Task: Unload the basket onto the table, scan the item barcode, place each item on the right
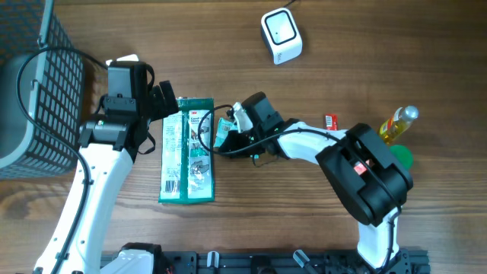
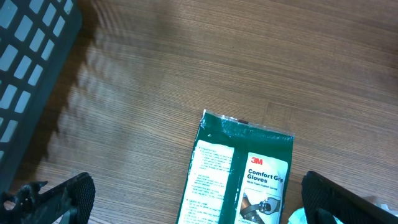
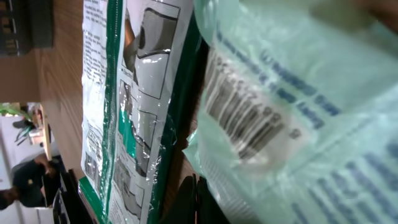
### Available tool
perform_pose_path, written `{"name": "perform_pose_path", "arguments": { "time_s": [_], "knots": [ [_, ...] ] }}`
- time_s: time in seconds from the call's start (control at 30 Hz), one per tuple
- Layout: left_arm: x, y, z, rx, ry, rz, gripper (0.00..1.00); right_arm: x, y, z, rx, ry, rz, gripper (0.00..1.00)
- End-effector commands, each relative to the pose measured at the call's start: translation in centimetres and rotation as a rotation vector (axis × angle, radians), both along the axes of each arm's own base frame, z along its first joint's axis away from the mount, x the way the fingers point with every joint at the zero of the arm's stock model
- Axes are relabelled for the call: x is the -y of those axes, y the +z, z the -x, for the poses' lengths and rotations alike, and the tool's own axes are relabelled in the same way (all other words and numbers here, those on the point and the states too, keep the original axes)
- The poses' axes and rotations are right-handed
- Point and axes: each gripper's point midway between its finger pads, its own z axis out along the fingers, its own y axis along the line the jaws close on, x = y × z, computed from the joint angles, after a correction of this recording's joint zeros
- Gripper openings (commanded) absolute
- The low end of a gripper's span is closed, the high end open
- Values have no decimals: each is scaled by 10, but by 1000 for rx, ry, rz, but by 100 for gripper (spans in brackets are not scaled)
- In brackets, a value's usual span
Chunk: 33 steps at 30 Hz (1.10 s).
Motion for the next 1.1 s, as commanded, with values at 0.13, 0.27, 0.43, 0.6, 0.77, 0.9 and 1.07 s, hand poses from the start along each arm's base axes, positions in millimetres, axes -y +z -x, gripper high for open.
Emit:
{"name": "perform_pose_path", "arguments": {
  "time_s": [0.13, 0.27, 0.43, 0.6, 0.77, 0.9, 1.07],
  "knots": [
    [-2, 6, -2, 20, 20, 7, 100, 4, -17, 4, -55, -12, 9, 4],
    [-2, 6, -2, 20, 20, 8, 100, -12, 39, -6, 2, 42, -163, 5],
    [-2, 6, -2, 20, 20, 7, 100, -6, 87, -30, 150, -12, -188, 5],
    [-2, 6, -2, 20, 20, 7, 100, 11, 73, -56, 233, -142, -49, 4],
    [-2, 6, -2, 20, 20, 8, 100, 51, 36, -66, 217, -307, 197, 4],
    [-2, 6, -2, 20, 20, 7, 100, 69, 21, -67, 219, -370, 272, 5],
    [-2, 6, -2, 20, 20, 8, 100, 64, 26, -64, 232, -332, 247, 8]
  ]
}}
